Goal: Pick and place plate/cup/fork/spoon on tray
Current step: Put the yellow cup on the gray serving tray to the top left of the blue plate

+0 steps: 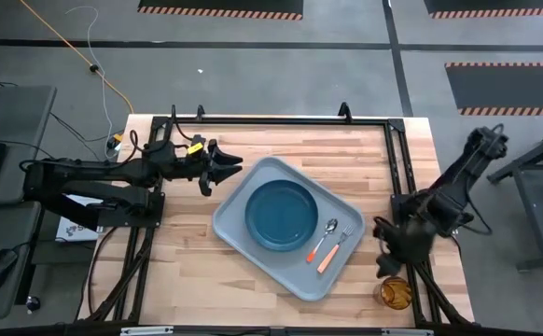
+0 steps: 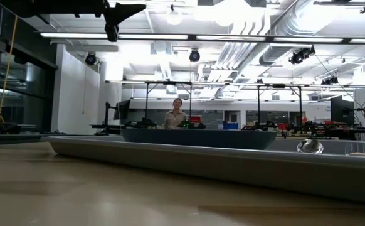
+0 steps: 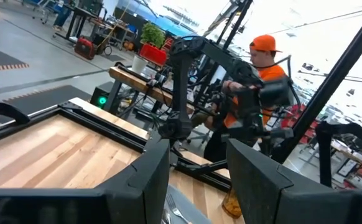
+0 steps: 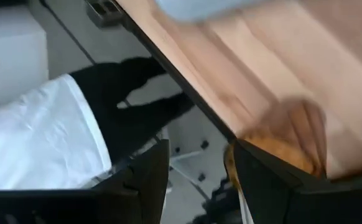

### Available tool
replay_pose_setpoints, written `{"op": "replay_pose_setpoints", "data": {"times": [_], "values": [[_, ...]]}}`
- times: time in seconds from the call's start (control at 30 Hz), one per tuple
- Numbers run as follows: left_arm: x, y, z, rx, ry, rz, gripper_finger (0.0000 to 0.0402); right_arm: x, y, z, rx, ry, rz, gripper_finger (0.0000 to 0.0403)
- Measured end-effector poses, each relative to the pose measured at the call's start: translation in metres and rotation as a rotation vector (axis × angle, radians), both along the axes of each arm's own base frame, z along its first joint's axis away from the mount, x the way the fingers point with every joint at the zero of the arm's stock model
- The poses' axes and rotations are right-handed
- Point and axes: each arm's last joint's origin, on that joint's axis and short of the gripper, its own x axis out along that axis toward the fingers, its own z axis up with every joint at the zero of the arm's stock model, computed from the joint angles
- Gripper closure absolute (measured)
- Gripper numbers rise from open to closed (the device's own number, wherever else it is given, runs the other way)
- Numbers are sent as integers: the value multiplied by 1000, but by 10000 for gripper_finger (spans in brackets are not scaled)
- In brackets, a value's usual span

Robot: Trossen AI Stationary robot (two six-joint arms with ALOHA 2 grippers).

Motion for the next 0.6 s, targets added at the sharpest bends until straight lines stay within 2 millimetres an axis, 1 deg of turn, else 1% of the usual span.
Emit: {"op": "replay_pose_setpoints", "data": {"times": [0.1, 0.23, 0.33, 0.47, 0.6], "values": [[0, 0, 0, -1, 0, 14, 253, -12, 15, -8, -16, 86, 6, 231], [0, 0, 0, 5, 0, 18, 253, -20, 31, -21, -70, 175, 19, 231], [0, 1, 0, 5, 0, 18, 253, -21, 40, -30, -114, 219, 33, 231], [0, 1, 0, 4, 0, 32, 253, -21, 46, -43, -173, 316, 65, 231], [0, 1, 3, 8, -27, 33, 253, -18, 50, -45, -168, 286, 76, 231]]}}
